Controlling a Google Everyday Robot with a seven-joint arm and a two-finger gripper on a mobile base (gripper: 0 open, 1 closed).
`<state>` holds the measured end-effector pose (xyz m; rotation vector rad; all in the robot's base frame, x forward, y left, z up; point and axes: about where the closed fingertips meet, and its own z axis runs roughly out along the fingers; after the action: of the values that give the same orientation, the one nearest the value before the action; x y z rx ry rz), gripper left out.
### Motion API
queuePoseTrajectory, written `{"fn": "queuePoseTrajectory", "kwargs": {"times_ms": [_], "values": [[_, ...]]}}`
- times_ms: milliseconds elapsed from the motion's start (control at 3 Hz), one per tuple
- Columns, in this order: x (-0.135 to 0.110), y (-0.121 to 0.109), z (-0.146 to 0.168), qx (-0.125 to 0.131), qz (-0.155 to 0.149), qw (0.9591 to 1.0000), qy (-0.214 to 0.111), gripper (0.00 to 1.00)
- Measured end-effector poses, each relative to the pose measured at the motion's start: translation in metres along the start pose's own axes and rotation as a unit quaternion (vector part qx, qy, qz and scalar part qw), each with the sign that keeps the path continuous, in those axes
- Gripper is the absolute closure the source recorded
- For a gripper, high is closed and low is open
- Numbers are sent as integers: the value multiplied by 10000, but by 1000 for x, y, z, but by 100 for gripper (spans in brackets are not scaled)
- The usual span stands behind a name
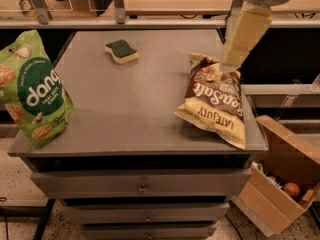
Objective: Move sponge near brown chip bag
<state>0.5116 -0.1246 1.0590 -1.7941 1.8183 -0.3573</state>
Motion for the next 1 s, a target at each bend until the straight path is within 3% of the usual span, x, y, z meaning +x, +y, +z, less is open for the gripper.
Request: {"fn": "queuePoseTrajectory", "kwargs": {"times_ms": [333,667,1000], "values": [[-11,-35,76,-93,-88,9999,-4,0],[-24,-60,151,-124,33,9999,-85,0],[-24,-60,151,-124,33,9999,-85,0]]}}
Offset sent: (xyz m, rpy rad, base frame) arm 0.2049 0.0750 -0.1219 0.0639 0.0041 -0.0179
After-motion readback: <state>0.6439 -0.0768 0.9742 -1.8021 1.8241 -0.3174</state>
